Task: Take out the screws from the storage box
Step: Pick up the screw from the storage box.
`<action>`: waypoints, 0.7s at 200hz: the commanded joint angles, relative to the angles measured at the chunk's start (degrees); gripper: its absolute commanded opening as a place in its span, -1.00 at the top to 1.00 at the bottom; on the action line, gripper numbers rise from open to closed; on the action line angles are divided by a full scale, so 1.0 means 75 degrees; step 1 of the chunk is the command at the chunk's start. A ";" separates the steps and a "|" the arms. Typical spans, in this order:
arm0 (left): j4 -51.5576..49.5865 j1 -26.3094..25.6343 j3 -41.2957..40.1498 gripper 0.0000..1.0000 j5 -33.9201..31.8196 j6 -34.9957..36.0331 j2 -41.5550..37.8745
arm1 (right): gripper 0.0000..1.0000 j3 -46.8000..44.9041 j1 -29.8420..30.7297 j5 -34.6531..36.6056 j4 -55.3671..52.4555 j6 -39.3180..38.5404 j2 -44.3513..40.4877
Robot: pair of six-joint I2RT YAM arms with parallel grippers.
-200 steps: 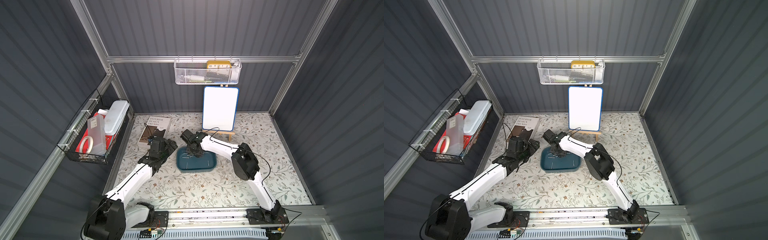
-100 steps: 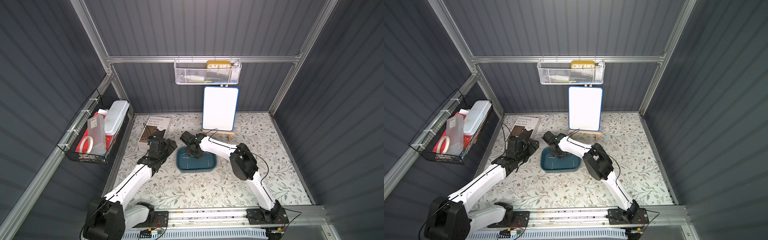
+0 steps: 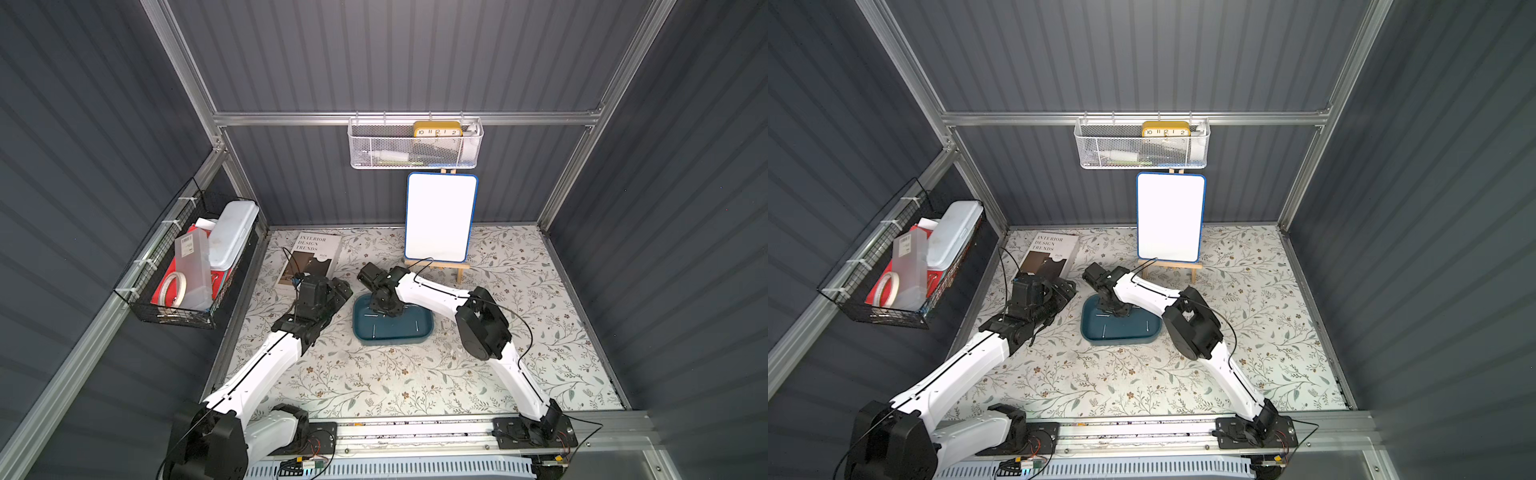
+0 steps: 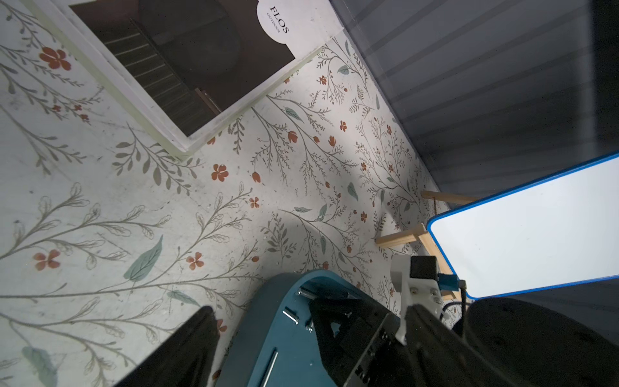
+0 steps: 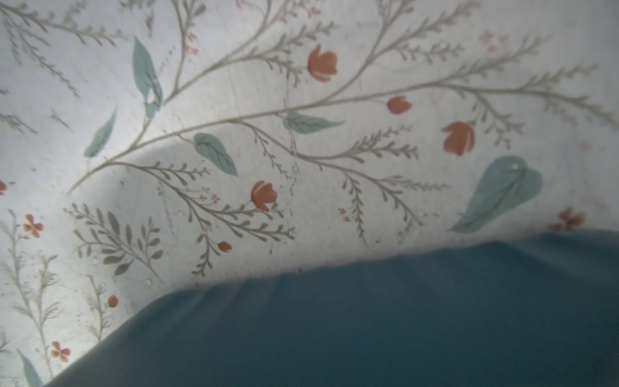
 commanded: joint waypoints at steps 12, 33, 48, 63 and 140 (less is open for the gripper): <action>-0.0171 0.0029 -0.0175 -0.82 -0.0045 -0.0085 -0.0181 | 0.49 -0.0462 0.0101 0.0123 -0.0300 -0.0144 0.0003; -0.0171 0.0030 -0.0199 -0.82 -0.0055 -0.0098 -0.0217 | 0.50 -0.0680 0.0130 0.0141 -0.0268 -0.0206 -0.0073; -0.0221 0.0029 -0.0187 -0.82 -0.0097 -0.0120 -0.0252 | 0.52 -0.0711 0.0136 0.0099 -0.0341 -0.0282 -0.0062; -0.0227 0.0031 -0.0198 -0.82 -0.0140 -0.0142 -0.0323 | 0.54 -0.0691 0.0148 0.0171 -0.0565 -0.0301 -0.0008; -0.0259 0.0029 -0.0272 -0.82 -0.0128 -0.0235 -0.0417 | 0.62 -0.0223 0.0136 0.0398 -0.1776 -0.0679 0.0493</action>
